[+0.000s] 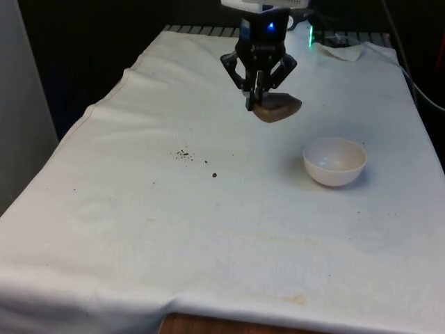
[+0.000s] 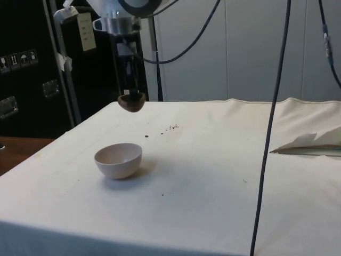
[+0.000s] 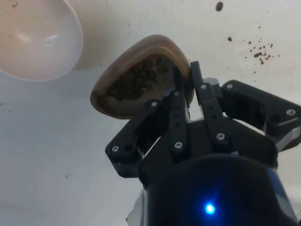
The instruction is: Pour the coffee beans from the cup into the bowl.
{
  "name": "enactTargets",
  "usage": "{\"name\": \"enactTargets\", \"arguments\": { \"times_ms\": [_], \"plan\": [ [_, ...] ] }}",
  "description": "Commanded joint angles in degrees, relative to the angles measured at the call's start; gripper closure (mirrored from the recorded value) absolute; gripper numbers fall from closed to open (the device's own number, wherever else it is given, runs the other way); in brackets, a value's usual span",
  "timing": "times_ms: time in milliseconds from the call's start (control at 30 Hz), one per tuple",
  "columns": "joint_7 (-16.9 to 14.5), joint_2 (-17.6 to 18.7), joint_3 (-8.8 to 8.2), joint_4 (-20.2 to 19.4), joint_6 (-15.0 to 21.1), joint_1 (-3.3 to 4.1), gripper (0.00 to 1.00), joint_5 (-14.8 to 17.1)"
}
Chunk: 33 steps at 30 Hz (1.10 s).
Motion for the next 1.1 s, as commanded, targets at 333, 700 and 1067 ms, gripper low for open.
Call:
{"name": "enactTargets", "arguments": {
  "times_ms": [333,700,1067],
  "plan": [
    [4.87,1.26,1.2,1.32,0.11,0.34,1.0,-0.57],
    [9.51,2.69,2.12,3.27,0.0,0.4,1.0,-1.6],
    [14.5,1.6,3.61,1.66,1.66,0.52,1.0,-4.58]
  ]
}}
